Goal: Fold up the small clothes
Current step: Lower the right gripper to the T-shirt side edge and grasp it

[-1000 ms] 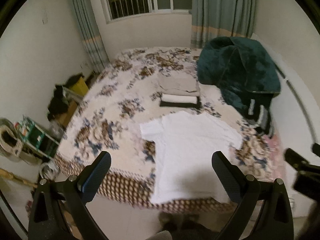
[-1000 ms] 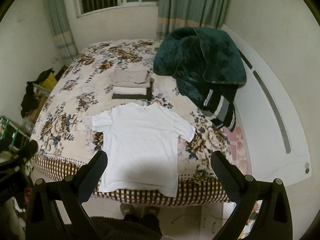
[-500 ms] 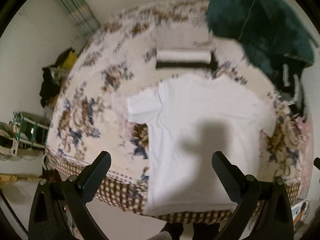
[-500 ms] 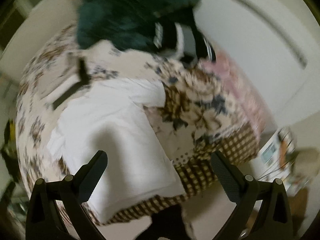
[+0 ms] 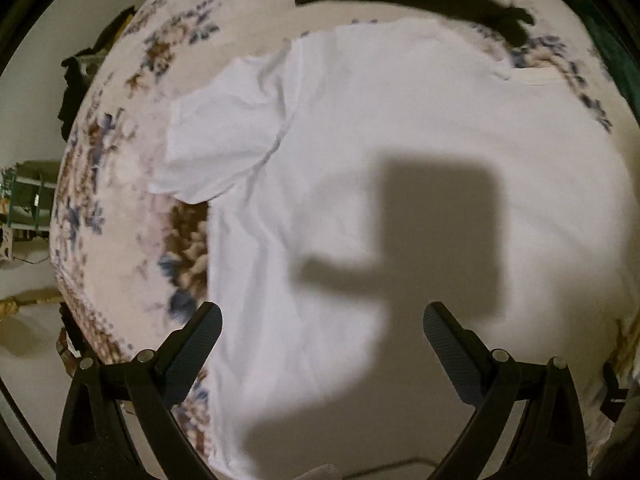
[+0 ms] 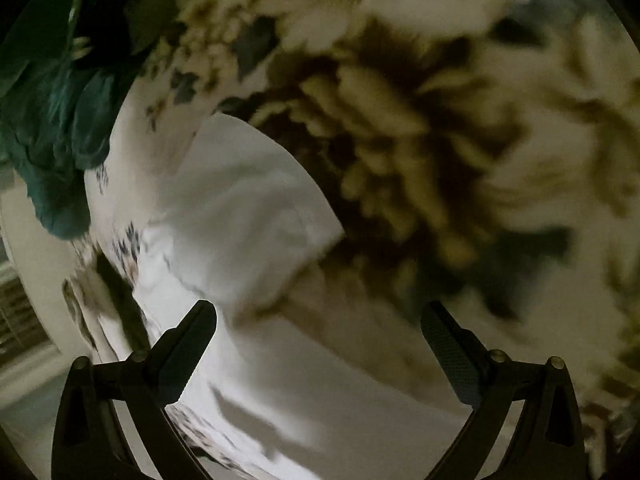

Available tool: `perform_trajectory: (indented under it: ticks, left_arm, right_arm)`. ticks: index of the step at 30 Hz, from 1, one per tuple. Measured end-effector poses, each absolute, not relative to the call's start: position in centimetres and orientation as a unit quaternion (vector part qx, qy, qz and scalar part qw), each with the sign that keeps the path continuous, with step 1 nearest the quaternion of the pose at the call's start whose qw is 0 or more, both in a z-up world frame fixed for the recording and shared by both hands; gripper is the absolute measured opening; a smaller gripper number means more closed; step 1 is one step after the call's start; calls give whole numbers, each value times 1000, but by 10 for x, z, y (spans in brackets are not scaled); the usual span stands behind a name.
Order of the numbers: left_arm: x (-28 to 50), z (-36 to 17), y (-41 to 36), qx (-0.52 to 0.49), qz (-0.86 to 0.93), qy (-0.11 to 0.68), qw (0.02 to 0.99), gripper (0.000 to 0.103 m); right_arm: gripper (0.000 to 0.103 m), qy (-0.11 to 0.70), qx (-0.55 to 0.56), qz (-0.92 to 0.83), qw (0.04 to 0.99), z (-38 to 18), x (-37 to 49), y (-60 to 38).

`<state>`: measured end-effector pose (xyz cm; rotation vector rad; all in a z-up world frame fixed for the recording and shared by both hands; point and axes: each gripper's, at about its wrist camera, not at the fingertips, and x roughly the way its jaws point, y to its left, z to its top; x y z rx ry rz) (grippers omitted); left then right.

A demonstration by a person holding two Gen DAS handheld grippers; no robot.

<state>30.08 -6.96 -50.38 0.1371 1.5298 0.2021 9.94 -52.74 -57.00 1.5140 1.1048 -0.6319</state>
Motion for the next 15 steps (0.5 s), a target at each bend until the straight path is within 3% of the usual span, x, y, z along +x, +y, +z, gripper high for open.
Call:
perform_trajectory:
  ticks: [3, 5, 7, 8, 15]
  left_arm:
    - [309, -520, -64, 42, 85, 692, 716, 103]
    - [317, -528, -64, 36, 84, 691, 717, 103]
    - [320, -532, -54, 22, 89, 694, 715, 103]
    - [323, -533, -49, 13, 90, 693, 715, 103]
    - [326, -521, -7, -11, 106, 674, 731, 103]
  right_arm:
    - [90, 417, 664, -275, 556, -585, 113, -519]
    - [70, 387, 662, -289, 573, -584, 121, -512]
    - [21, 394, 634, -311, 589, -581, 132, -507]
    - [12, 399, 612, -326, 600, -578, 140, -503]
    - [7, 443, 398, -329, 733, -509, 215, -456]
